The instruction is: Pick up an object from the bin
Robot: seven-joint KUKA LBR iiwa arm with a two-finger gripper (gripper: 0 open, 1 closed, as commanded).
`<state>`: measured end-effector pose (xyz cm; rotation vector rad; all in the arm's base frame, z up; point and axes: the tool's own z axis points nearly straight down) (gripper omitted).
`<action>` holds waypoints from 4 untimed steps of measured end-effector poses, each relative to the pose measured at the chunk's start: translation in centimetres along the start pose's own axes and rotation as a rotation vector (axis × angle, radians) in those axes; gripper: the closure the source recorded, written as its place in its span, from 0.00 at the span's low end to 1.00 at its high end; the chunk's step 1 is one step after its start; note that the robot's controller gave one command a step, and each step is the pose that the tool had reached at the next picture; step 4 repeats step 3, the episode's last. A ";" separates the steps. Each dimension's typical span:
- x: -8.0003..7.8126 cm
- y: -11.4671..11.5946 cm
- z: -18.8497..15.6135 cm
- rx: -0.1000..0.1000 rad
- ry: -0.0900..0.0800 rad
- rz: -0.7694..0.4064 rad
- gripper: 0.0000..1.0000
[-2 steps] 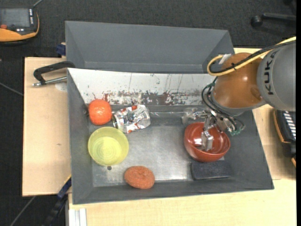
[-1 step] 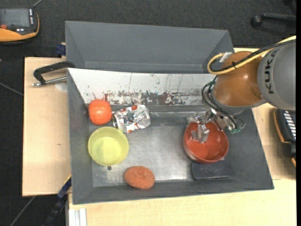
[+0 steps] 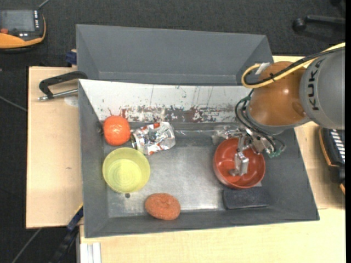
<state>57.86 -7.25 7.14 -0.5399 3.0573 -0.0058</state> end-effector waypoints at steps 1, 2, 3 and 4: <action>-0.4 -0.2 -0.4 0.006 -0.015 0.000 1.00; -2.5 1.6 -2.7 0.008 -0.024 0.028 1.00; -2.6 4.8 -13.5 0.010 -0.037 0.063 1.00; -2.6 4.8 -13.5 0.010 -0.037 0.063 1.00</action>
Offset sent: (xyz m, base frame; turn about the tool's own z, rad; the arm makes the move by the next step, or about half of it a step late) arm 0.0000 0.0000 0.0000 0.0000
